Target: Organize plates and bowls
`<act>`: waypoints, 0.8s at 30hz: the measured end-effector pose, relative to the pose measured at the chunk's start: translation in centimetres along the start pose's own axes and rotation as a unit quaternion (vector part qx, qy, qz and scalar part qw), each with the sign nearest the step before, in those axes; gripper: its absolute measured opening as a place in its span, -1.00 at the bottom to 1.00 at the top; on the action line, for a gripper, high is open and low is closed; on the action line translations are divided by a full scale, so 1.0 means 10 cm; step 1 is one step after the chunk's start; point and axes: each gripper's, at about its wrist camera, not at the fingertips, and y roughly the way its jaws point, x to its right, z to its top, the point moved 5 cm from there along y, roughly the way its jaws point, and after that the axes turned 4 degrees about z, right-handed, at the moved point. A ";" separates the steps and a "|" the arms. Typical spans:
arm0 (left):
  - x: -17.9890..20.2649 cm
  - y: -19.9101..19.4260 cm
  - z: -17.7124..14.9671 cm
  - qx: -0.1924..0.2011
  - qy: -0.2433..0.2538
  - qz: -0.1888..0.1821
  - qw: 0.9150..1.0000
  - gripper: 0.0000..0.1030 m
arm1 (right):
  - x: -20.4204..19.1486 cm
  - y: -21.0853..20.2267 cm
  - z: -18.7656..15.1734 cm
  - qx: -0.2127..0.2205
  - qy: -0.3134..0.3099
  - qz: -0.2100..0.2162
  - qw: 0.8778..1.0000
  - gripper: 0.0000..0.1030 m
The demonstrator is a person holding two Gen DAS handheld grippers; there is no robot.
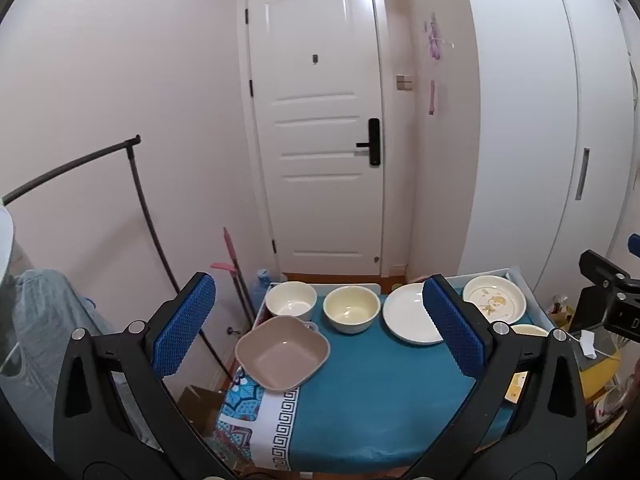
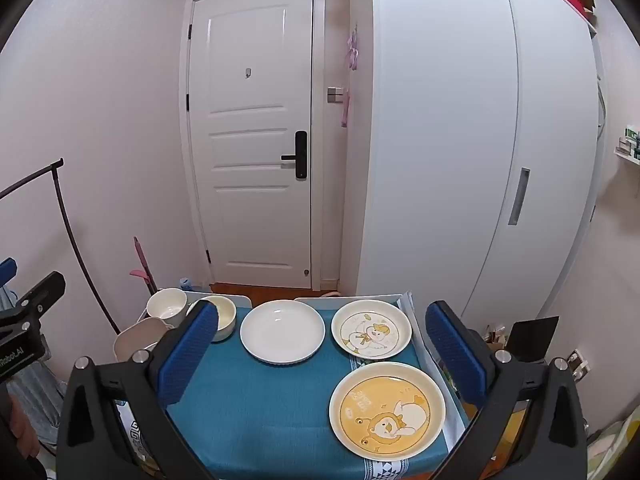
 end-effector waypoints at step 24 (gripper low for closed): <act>-0.05 0.02 0.05 0.018 -0.004 -0.008 1.000 0.99 | -0.07 0.02 0.04 0.010 -0.004 -0.002 1.000 1.00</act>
